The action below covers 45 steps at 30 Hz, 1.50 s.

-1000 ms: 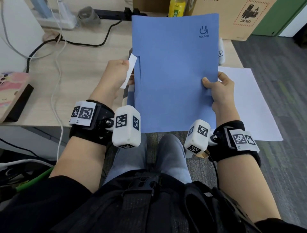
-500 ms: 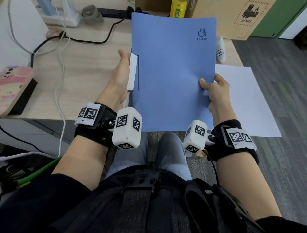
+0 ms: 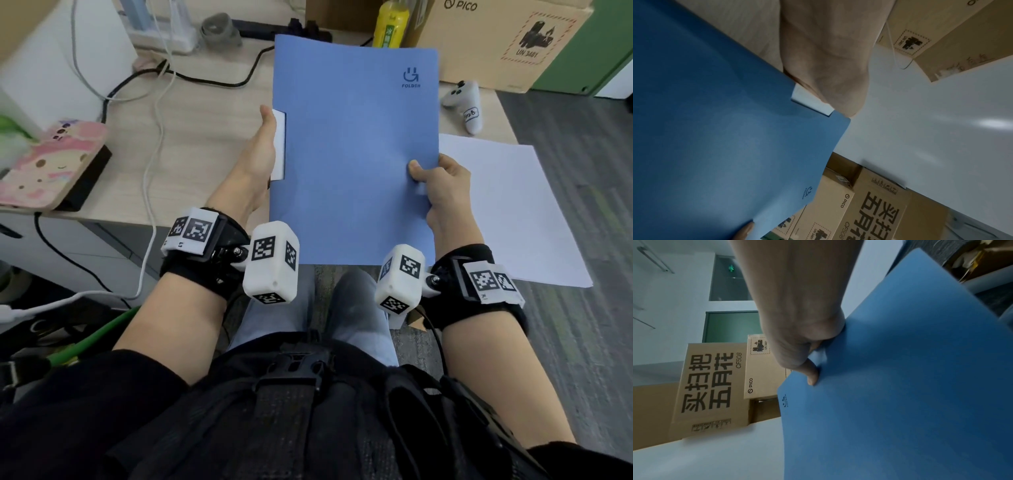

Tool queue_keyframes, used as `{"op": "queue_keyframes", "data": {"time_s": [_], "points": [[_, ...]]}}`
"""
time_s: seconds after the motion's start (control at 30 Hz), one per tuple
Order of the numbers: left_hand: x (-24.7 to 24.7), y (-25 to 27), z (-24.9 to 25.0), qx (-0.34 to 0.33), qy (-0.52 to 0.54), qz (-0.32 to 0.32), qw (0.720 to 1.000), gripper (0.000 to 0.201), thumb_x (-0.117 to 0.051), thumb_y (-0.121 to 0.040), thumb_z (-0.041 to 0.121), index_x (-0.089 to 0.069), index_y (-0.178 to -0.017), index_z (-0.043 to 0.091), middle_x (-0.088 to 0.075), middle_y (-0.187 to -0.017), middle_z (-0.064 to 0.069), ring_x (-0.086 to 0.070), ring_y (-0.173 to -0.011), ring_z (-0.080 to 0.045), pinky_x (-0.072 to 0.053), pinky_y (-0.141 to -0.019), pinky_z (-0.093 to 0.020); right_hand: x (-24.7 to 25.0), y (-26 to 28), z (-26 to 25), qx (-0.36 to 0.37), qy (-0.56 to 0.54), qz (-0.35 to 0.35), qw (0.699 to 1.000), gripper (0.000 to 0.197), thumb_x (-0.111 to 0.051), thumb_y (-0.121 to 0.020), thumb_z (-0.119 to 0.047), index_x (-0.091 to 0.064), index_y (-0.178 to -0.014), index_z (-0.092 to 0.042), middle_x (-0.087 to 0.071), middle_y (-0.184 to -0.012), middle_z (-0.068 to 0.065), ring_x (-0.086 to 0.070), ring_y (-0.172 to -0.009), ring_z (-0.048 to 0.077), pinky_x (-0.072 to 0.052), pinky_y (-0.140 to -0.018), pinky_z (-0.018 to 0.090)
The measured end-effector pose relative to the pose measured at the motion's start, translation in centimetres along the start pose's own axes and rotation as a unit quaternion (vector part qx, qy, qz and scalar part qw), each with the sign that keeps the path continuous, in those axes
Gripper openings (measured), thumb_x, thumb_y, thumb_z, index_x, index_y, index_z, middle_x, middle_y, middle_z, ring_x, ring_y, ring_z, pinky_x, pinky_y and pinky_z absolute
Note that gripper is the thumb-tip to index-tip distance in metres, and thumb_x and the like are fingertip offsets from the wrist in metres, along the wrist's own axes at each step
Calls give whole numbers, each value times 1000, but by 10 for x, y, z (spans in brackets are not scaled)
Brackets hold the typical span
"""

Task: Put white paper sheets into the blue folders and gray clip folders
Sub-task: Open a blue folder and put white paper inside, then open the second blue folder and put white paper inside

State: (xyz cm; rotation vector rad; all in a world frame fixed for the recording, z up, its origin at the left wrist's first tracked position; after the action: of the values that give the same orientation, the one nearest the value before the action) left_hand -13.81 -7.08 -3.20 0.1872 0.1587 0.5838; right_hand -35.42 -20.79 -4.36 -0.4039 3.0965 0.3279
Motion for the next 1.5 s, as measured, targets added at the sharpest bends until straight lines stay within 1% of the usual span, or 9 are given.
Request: {"op": "queue_keyframes", "data": {"time_s": [0.23, 0.37, 0.5, 0.6, 1.03, 1.17, 1.3, 1.4, 1.5], "points": [[58, 3, -11, 9, -78, 123, 989, 23, -42, -94, 16, -64, -98, 12, -66, -91, -3, -63, -74, -15, -48, -59, -16, -49, -2, 3, -39, 14, -29, 999, 20, -62, -83, 6, -61, -82, -14, -67, -85, -2, -64, -71, 13, -53, -66, 27], [91, -5, -20, 30, -89, 151, 984, 16, -47, -88, 10, -62, -90, 13, -60, -84, -7, -55, -66, -18, -38, -52, -21, -81, -6, 6, -70, 6, -24, 997, 49, -65, -85, 1, -47, -130, -6, -63, -112, 4, -61, -99, 21, -50, -92, 35], [121, -21, -26, 42, -107, 173, 978, 17, -46, -86, 4, -62, -91, 7, -58, -89, -12, -55, -79, -21, -38, -62, -27, -116, -15, 0, -76, 33, -47, 996, 17, -62, -87, 3, -55, -83, -12, -66, -90, 0, -61, -82, 18, -53, -69, 26], [141, -36, -24, 41, -115, 189, 974, 24, -42, -84, -3, -64, -91, 3, -61, -89, -13, -57, -79, -23, -42, -65, -28, -143, -19, -6, -73, 55, -55, 994, 18, -61, -87, 2, -62, -105, 2, -66, -112, 13, -64, -87, 22, -56, -86, 37], [221, -134, 3, 6, -156, 237, 959, 23, -37, -62, 9, -48, -80, 18, -43, -81, -4, -38, -77, -14, -30, -69, -32, -236, -63, -25, -39, 128, -90, 987, 30, -43, -78, 11, -54, -105, 17, -58, -117, 35, -55, -81, 47, -52, -85, 44], [235, -161, 5, 11, -180, 243, 953, 20, -36, -65, 9, -46, -77, 21, -45, -82, -2, -38, -77, -14, -31, -69, -31, -257, -92, -13, -56, 139, -117, 982, 25, -49, -58, -6, -48, -83, -6, -48, -85, 10, -45, -74, 25, -42, -71, 36], [245, -184, -1, 4, -203, 250, 947, 21, -36, -62, 10, -47, -77, 20, -45, -80, -2, -38, -75, -14, -31, -68, -32, -275, -100, -16, -54, 166, -139, 975, 18, -55, -76, -5, -38, -74, -12, -46, -86, 12, -47, -77, 27, -45, -74, 38], [245, -193, 3, 1, -231, 249, 940, 19, -39, -67, 6, -50, -77, 18, -47, -79, -5, -39, -74, -16, -31, -65, -31, -282, -107, -8, -63, 196, -148, 967, 36, -56, -77, -8, -49, -104, 14, -57, -114, 35, -60, -101, 48, -49, -91, 51], [247, -199, 7, 3, -263, 257, 930, 20, -40, -75, 0, -52, -78, 17, -51, -80, -6, -42, -75, -19, -34, -66, -30, -290, -111, -4, -71, 241, -155, 956, 20, -58, -82, -8, -48, -95, 4, -57, -97, 24, -59, -93, 27, -42, -72, 34]]}}
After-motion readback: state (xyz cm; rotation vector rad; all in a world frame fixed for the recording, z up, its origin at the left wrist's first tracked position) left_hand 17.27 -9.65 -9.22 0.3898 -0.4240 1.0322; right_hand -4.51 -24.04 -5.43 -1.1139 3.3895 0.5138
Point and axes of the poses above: each hand's wrist, its own y-axis away from the middle knuckle, its own x-axis out of the back of the hand, z = x × y, the point moved 8 cm from there along -y, towards the middle knuckle
